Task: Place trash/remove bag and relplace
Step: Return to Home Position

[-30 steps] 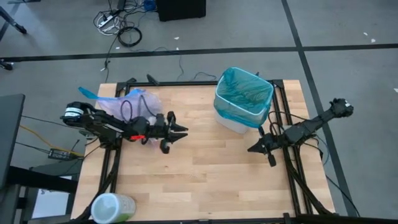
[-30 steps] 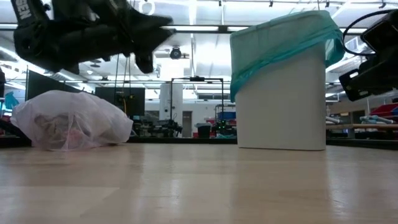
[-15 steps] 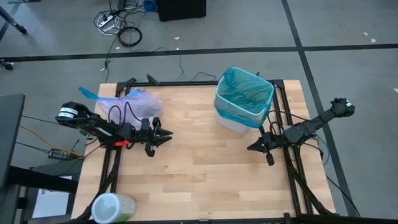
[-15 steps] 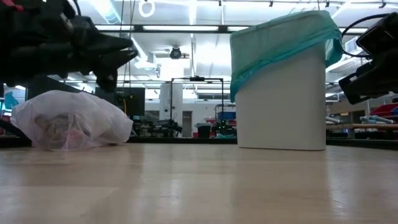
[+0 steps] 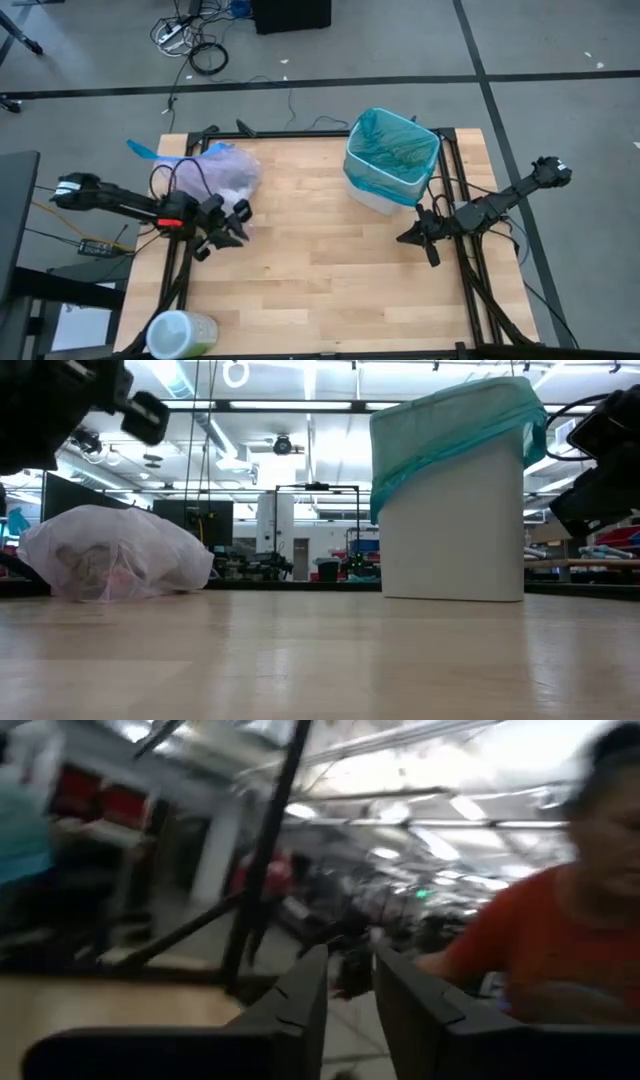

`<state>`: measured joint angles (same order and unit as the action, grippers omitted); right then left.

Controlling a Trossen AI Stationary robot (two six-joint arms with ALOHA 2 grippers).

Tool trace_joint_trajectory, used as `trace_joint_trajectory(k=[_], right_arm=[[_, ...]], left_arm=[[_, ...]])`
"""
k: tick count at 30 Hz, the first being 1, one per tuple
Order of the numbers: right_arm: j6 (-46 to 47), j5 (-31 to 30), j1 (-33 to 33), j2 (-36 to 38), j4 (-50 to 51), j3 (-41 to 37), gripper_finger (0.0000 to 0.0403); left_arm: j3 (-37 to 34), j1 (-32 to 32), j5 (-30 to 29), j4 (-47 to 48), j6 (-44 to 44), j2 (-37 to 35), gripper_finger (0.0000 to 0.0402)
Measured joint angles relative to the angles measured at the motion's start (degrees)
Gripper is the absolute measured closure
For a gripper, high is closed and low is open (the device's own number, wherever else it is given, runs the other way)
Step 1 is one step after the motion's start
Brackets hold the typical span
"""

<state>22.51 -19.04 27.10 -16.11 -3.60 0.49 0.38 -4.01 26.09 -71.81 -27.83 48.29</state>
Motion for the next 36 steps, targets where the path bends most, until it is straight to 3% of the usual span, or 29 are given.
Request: trace_joint_trajectory(k=[2, 5, 7, 17, 22, 36], right_arm=[[-1.28, 0.62, 0.04, -0.08, 0.02, -0.02, 0.0401], [-3.48, 1.04, 0.04, -0.06, -0.24, -0.02, 0.0402], [-3.71, 1.05, 0.04, 0.01, -0.42, -0.02, 0.0402], [-3.5, 1.21, 0.04, -0.1, -0.68, -0.02, 0.0399], [-3.53, 1.21, 0.04, -0.1, -0.68, -0.02, 0.04], [-3.6, 1.19, 0.06, -0.1, -0.68, -0.02, 0.04]], left_arm=[[0.02, -0.02, -4.27, 10.23, 1.32, -5.94, 0.0325], [0.02, -0.12, -15.2, 22.92, 6.68, -13.71, 0.0348], [0.02, -0.17, -18.09, 28.07, 8.39, -17.65, 0.0358], [0.02, -0.17, -16.39, 42.98, 12.1, -33.3, 0.0362], [0.02, -0.13, -19.43, 42.47, 10.58, -33.8, 0.0362], [0.02, -0.13, -19.41, 41.66, 8.08, -33.57, 0.0362]])
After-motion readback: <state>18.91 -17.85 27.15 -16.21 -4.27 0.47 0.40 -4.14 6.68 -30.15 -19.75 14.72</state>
